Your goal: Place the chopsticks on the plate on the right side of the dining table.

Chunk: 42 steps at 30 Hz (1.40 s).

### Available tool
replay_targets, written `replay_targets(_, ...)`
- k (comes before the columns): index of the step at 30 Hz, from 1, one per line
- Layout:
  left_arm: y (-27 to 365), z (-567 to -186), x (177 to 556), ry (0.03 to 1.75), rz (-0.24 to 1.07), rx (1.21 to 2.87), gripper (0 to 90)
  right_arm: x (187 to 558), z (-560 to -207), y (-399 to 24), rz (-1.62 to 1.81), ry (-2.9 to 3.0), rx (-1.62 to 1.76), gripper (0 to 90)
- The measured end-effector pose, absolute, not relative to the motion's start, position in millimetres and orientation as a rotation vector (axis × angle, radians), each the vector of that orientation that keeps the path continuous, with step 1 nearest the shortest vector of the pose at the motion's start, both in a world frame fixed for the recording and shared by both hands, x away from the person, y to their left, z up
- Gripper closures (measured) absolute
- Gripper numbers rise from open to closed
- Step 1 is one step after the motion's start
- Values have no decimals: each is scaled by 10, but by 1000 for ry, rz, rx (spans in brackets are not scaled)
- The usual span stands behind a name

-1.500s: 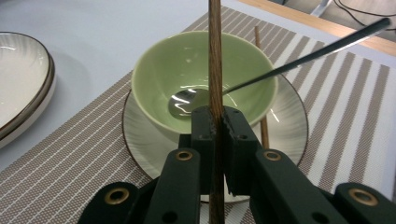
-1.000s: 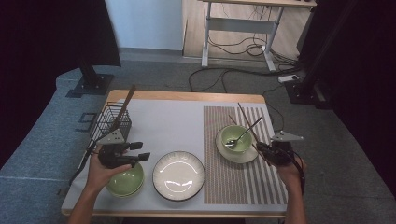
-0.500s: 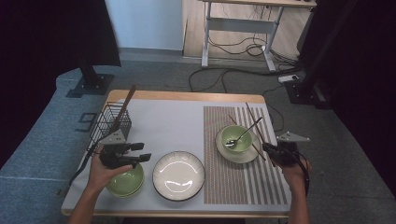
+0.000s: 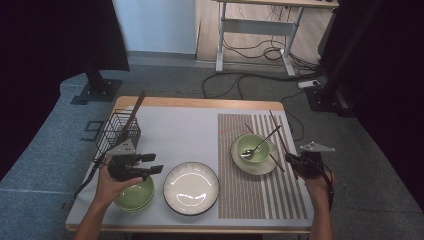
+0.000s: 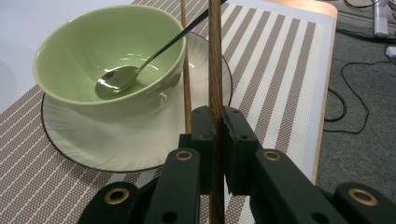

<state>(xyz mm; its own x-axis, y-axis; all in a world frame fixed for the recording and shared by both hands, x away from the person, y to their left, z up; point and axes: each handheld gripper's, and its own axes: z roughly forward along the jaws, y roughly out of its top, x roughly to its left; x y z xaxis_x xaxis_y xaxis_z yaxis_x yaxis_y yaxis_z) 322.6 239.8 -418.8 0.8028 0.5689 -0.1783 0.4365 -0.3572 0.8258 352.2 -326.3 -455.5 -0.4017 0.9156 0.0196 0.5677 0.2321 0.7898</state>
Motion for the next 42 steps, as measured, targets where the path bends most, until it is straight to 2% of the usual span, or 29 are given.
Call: replay_targets(42,2353,-4223,3171,747,176,2036,415,3867,-4628,-3446,1044,2018,1456,844)
